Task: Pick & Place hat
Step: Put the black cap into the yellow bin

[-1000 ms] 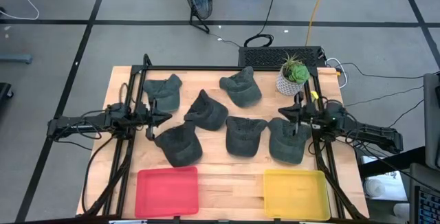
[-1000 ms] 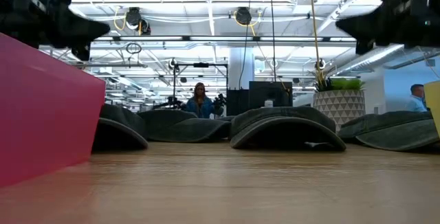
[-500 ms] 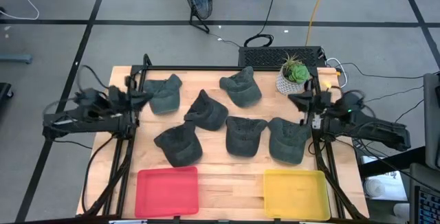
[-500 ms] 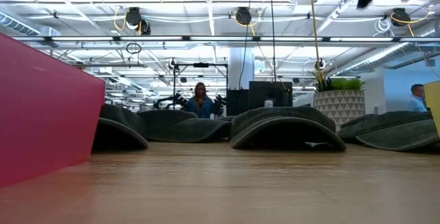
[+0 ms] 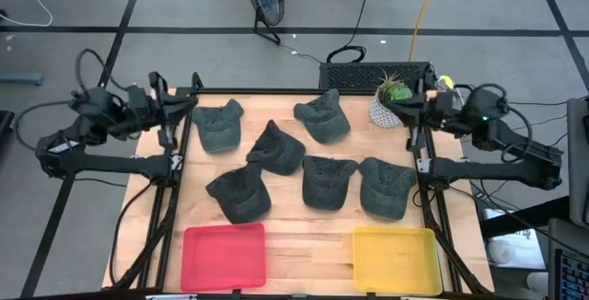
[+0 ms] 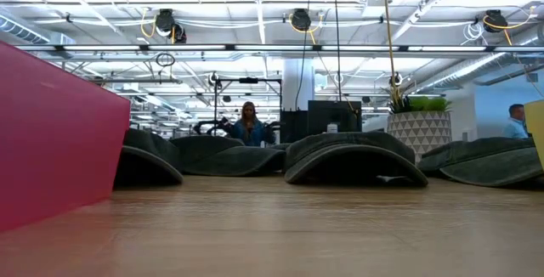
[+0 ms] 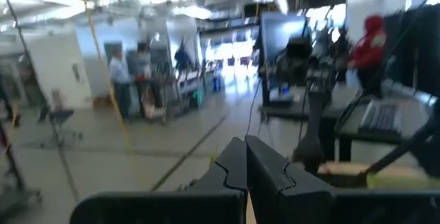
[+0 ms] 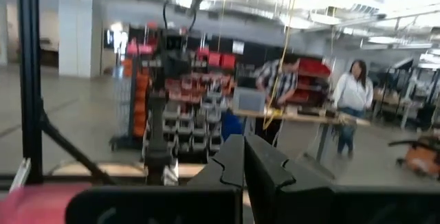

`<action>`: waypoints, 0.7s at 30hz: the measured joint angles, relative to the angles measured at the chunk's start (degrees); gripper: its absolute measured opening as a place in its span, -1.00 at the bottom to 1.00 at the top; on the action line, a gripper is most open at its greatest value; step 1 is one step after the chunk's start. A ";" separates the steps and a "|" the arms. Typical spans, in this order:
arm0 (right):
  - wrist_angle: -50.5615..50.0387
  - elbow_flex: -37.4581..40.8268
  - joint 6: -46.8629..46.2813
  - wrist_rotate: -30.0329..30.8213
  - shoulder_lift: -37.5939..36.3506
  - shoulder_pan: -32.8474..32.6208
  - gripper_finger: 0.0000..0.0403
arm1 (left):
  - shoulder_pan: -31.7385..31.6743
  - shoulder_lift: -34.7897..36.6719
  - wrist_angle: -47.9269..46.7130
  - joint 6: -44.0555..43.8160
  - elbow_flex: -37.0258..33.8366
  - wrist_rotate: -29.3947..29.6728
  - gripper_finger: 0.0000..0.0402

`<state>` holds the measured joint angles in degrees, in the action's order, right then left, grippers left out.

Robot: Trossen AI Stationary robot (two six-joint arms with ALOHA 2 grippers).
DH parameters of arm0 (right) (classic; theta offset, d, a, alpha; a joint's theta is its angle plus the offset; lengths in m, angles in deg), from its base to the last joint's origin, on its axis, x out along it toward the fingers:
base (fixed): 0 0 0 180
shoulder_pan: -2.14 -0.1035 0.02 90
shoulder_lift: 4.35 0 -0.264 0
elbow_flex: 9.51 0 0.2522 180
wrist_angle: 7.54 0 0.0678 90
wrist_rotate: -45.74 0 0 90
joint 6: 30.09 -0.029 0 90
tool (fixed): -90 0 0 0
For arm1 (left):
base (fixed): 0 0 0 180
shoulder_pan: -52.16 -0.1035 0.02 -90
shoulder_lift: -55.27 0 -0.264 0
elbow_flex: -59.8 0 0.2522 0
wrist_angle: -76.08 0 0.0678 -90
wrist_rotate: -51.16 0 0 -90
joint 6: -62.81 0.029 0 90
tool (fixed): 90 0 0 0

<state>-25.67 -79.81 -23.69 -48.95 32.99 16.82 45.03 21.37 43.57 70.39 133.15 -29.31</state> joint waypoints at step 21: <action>1.84 14.27 -5.34 -4.31 2.95 -1.76 -0.99 | 0.52 -13.38 -8.02 -3.13 -4.32 -13.72 -0.95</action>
<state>-23.83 -65.54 -29.03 -53.25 35.94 15.06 45.54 7.99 35.55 67.25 128.82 -43.03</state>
